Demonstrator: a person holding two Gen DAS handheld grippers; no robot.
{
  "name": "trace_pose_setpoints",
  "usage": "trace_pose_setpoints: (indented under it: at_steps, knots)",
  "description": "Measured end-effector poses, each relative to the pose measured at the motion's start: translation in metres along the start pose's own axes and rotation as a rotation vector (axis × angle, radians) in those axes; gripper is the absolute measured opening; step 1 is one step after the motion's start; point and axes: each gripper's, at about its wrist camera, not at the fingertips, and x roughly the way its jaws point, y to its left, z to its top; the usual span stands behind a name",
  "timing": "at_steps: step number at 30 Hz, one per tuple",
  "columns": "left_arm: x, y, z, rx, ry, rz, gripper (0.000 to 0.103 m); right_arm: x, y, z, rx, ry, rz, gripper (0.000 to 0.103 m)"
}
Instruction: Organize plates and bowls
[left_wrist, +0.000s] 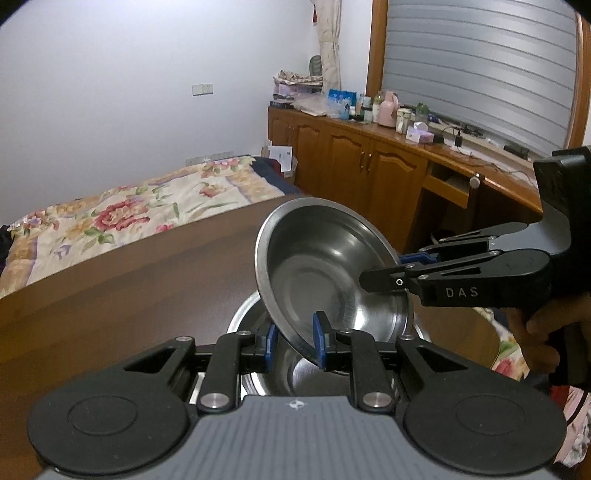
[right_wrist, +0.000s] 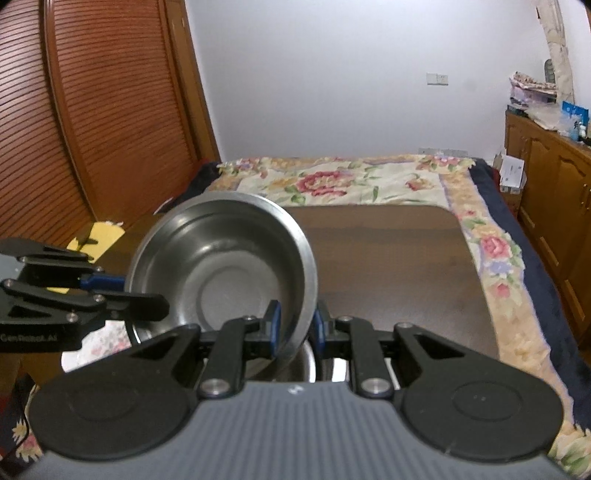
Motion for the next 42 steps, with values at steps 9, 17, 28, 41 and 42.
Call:
trace_pose_setpoints:
  at_steps: [9,17,28,41,42]
  knots:
    - [0.022,0.007,-0.023,0.039,0.065,0.047,0.024,0.013,0.017,-0.015,-0.093,0.049,-0.029,0.020]
    - [0.033,0.005,-0.030,0.059,0.089,0.061,0.025,0.015,0.021,-0.019,-0.137,0.064,-0.045,0.020]
    - [0.033,0.006,-0.034,0.045,0.079,0.064,0.023,0.017,0.023,-0.020,-0.182,0.077,-0.059,0.018]
    - [0.012,0.014,-0.034,-0.033,-0.003,0.057,0.019,0.019,0.026,-0.021,-0.203,0.073,-0.088,0.017]
    - [0.009,0.014,-0.033,-0.042,-0.012,0.054,0.019,0.018,0.025,-0.021,-0.194,0.066,-0.085,0.016]
